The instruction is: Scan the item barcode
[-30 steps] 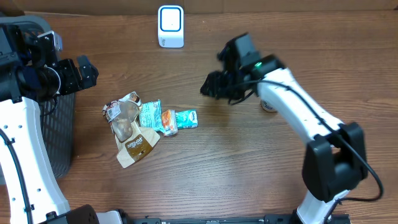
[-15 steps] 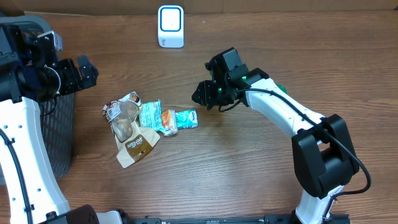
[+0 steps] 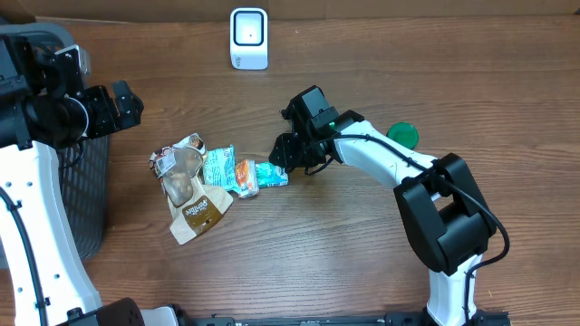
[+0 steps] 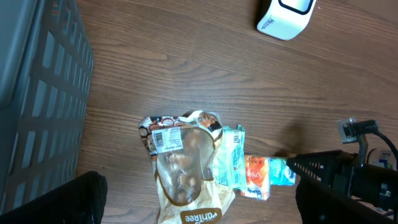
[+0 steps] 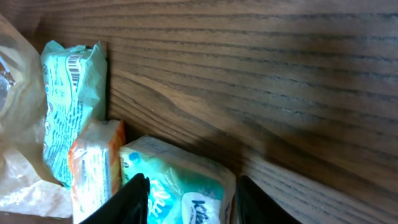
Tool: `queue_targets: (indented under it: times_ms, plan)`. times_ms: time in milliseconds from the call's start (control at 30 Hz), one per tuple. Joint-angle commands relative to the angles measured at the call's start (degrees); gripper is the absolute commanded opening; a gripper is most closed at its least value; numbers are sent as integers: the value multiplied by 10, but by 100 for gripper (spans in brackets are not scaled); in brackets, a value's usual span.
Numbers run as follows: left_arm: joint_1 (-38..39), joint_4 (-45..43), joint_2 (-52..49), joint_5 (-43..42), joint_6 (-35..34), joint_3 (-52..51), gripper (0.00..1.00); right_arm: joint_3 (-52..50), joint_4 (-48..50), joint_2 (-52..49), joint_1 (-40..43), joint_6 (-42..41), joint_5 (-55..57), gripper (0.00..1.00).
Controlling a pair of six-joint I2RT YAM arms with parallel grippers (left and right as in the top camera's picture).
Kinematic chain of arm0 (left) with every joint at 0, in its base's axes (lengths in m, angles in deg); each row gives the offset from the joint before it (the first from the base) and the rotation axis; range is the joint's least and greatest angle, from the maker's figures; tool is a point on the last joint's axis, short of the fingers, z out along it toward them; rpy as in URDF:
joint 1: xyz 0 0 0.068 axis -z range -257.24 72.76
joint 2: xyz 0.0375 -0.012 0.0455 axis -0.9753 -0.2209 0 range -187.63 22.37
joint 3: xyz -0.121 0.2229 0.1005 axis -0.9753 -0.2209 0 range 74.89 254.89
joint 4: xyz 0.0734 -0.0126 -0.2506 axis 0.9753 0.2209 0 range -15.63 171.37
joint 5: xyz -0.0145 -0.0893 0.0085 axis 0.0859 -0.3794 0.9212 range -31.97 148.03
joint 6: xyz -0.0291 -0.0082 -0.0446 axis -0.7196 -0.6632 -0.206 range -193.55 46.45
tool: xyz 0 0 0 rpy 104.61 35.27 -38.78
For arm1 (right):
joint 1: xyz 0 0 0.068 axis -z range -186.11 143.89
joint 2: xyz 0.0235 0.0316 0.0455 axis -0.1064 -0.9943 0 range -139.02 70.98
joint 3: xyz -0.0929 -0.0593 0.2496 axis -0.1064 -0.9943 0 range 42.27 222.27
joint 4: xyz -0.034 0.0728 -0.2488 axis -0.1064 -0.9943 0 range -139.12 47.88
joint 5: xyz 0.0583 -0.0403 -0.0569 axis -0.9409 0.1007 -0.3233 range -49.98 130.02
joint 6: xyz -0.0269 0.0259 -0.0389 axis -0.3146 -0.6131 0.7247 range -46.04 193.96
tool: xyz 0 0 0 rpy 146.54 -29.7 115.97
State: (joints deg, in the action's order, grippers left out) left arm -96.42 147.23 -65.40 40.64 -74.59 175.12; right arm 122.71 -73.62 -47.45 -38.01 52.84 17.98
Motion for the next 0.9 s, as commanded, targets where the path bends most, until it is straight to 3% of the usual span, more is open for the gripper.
queue_targets:
  times_ms: [0,133,433,633,867]
  plan:
    - [1,0,1,0,9,7,100,1,1,-12,1,-1,3,37]
    - [1,0,1,0,9,7,100,1,-5,-12,1,-1,-2,28]
    - [1,0,1,0,9,7,99,1,-46,-12,0,-4,-5,27]
    - [1,0,1,0,9,7,100,1,-59,-12,0,-22,-5,4]
    - [1,0,1,0,9,7,99,17,-103,4,19,-29,-4,4]
